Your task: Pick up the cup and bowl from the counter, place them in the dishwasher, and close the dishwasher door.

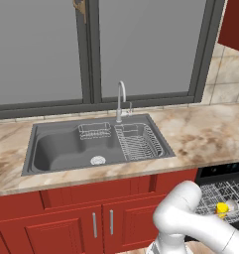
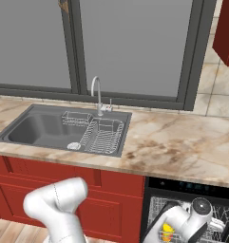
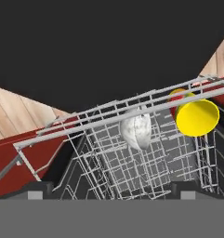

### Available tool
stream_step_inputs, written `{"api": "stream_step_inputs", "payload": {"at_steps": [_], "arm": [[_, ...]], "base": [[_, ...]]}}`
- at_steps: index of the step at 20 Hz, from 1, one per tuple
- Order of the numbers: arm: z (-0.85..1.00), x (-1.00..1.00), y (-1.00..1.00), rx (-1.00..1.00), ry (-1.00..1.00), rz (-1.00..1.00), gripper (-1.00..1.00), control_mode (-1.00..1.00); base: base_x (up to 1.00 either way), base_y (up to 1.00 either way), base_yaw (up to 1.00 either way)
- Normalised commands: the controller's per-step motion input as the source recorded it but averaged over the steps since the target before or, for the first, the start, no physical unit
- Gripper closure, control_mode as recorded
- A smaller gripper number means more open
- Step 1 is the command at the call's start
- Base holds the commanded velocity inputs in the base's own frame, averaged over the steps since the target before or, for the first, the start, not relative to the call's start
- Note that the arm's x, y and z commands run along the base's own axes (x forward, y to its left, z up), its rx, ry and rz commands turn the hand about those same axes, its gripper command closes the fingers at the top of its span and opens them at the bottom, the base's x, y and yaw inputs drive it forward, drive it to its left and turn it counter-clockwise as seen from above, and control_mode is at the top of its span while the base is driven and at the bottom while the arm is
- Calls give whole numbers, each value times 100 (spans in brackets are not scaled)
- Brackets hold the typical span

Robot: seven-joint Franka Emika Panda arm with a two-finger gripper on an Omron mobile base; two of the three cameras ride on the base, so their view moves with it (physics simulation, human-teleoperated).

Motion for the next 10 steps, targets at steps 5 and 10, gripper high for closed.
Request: {"api": "stream_step_inputs", "payload": {"at_steps": [5, 10], "arm": [[0, -27, 0, 0, 4, 8, -100, -100], [-1, -30, 0, 0, 0, 5, -100, -100]], "base": [[0, 0, 0], [0, 0, 0]]}}
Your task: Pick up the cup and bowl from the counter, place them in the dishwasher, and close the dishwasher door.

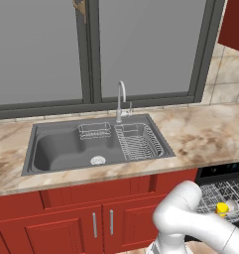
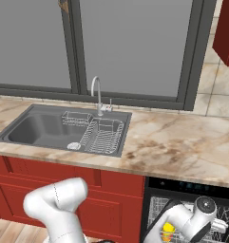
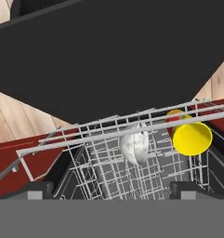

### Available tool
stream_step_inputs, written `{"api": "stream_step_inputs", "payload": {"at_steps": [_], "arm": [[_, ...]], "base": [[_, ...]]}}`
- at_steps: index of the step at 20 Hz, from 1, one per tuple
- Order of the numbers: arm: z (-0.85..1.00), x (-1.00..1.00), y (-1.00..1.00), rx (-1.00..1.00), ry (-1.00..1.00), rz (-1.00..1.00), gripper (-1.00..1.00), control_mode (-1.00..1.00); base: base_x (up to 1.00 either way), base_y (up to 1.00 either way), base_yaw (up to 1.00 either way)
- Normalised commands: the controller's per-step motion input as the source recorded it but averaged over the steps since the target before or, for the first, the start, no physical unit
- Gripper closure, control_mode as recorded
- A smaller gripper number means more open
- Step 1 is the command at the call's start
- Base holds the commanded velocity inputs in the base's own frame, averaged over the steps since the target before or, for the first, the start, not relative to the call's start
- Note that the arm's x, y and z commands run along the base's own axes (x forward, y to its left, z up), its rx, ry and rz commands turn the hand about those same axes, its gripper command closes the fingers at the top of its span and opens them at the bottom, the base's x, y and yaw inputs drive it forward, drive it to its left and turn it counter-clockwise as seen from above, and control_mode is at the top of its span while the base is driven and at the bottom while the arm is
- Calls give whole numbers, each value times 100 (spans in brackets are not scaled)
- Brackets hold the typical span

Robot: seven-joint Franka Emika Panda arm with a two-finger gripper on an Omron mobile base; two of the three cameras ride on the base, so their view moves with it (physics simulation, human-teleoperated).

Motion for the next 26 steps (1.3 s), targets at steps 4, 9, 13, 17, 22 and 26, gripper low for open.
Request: {"api": "stream_step_inputs", "payload": {"at_steps": [4, 9, 13, 17, 22, 26], "arm": [[0, -33, 0, 0, 0, 6, -100, -100], [0, -32, 0, 0, 0, 6, -100, -100], [0, -35, 0, 0, 0, 6, -100, -100], [0, -41, 0, 1, 0, 4, -100, -100], [0, -56, 0, 7, -4, 0, -100, -100], [0, -75, 0, 16, -13, 0, -100, -100]], "base": [[0, 0, 0], [0, 0, 0], [0, 0, 0], [0, 0, 0], [0, 0, 0], [0, 0, 0]]}}
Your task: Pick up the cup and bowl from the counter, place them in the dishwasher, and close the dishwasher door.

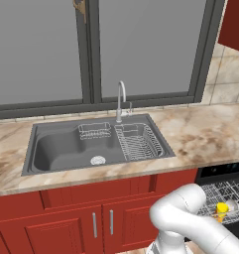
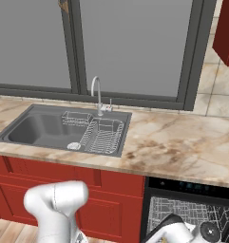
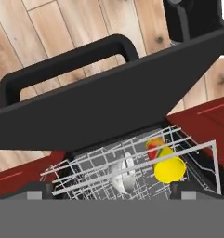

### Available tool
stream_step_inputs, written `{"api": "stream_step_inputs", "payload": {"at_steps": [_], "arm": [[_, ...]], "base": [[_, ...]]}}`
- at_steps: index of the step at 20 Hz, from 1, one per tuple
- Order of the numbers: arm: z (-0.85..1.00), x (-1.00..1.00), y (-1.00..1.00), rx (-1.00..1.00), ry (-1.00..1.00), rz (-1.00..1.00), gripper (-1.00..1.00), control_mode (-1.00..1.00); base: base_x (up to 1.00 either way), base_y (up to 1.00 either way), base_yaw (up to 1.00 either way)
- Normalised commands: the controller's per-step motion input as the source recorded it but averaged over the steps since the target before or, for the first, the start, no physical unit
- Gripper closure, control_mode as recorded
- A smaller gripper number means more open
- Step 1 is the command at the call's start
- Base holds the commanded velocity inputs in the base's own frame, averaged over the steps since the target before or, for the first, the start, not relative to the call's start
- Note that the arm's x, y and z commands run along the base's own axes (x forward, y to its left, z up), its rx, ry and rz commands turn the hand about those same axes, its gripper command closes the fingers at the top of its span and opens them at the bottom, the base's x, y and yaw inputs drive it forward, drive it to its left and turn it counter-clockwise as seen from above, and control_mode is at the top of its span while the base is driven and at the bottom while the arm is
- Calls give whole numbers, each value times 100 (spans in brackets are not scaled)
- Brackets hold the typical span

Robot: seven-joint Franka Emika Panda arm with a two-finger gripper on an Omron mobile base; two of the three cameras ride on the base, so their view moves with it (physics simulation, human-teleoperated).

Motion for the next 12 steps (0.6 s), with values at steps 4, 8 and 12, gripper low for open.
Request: {"api": "stream_step_inputs", "payload": {"at_steps": [4, 8, 12], "arm": [[-2, -89, 0, 21, -22, 0, -100, -100], [-14, -94, 0, 20, -28, -1, -100, -100], [-29, -85, 0, 6, -29, -5, -100, -100]], "base": [[0, 0, 0], [0, 0, 0], [0, 0, 0]]}}
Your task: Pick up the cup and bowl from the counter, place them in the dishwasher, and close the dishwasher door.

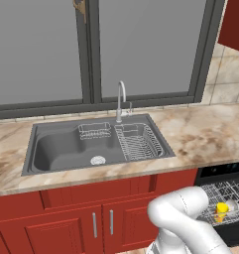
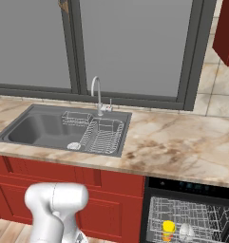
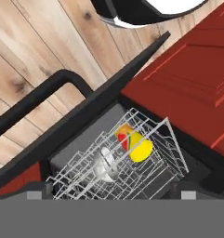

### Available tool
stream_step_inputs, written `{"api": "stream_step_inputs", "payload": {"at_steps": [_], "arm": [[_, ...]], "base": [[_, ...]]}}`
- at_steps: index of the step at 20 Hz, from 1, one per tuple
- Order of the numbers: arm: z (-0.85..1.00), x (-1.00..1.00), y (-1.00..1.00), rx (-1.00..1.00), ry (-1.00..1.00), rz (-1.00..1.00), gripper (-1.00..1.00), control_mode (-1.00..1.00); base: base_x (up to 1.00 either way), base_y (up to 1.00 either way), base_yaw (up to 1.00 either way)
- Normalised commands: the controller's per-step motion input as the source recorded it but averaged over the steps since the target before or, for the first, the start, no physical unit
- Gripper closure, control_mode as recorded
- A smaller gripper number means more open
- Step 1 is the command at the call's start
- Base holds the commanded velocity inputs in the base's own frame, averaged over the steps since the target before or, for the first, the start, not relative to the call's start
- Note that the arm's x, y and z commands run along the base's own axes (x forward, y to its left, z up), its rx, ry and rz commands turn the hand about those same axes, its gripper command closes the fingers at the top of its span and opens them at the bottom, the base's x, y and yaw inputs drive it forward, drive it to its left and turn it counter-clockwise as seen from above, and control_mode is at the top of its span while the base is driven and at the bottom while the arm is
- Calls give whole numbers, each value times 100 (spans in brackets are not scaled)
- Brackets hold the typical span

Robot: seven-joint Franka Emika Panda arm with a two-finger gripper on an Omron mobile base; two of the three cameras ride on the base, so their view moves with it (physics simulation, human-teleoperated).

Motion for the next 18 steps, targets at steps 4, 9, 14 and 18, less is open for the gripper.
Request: {"api": "stream_step_inputs", "payload": {"at_steps": [4, 9, 14, 18], "arm": [[-27, -67, 0, 1, -27, -7, -100, -100], [-38, -47, 0, 0, -22, -5, -100, -100], [-48, -30, 0, 0, -19, -4, -100, -100], [-54, -24, 0, 4, -17, -2, -100, -100]], "base": [[0, 0, 0], [0, 0, 0], [0, 0, 0], [0, 0, 0]]}}
